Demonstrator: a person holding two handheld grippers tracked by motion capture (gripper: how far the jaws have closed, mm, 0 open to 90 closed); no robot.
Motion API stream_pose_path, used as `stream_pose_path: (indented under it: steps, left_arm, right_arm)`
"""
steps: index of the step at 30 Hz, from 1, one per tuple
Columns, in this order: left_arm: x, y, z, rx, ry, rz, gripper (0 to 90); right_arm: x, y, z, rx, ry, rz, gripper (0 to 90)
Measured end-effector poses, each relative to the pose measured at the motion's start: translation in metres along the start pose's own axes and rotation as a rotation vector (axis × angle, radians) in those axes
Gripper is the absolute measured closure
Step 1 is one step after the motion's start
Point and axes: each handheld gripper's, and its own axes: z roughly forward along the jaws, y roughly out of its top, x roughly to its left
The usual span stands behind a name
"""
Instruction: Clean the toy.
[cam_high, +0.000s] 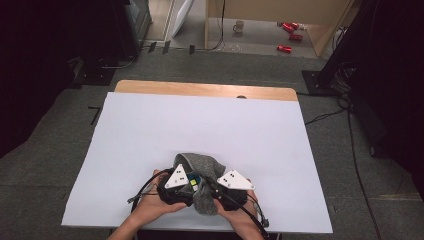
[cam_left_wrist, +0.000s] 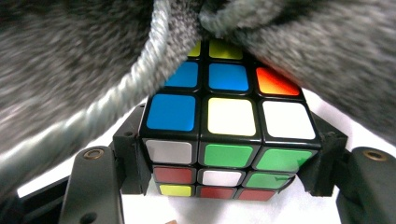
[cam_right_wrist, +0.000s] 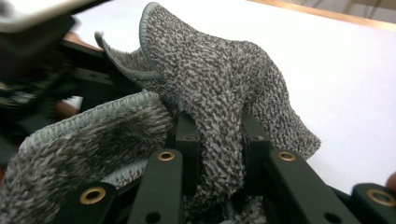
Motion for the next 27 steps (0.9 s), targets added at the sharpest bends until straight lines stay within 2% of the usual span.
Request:
stream_pose_path:
  steps: [6, 9, 13, 17, 20, 23, 27]
  left_arm:
    - [0.002, -0.001, -0.001, 0.000, -0.004, -0.005, 33.9]
    - [0.002, 0.000, -0.001, -0.001, -0.002, -0.006, 33.9]
    - [0.001, 0.000, 0.000, -0.001, 0.002, -0.006, 33.9]
    - [0.000, 0.000, -0.001, 0.000, 0.006, -0.003, 33.9]
    - [0.000, 0.000, -0.001, 0.000, 0.008, 0.001, 34.0]
    - [0.001, 0.000, -0.002, -0.004, 0.008, -0.001, 34.0]
    - [0.005, 0.000, -0.006, -0.021, 0.011, -0.015, 34.0]
  right_arm:
    - [-0.013, -0.004, 0.002, 0.018, -0.043, 0.048, 75.6]
    - [-0.013, -0.001, -0.003, -0.011, -0.015, 0.068, 75.4]
    - [-0.004, 0.001, -0.004, -0.027, 0.036, 0.052, 74.9]
    - [0.006, 0.001, -0.003, -0.022, 0.042, 0.032, 74.6]
    - [0.002, -0.001, 0.000, -0.013, 0.014, 0.019, 74.6]
    - [-0.006, -0.002, 0.001, 0.004, -0.018, 0.044, 74.7]
    - [-0.026, -0.003, -0.002, -0.001, -0.081, 0.077, 74.6]
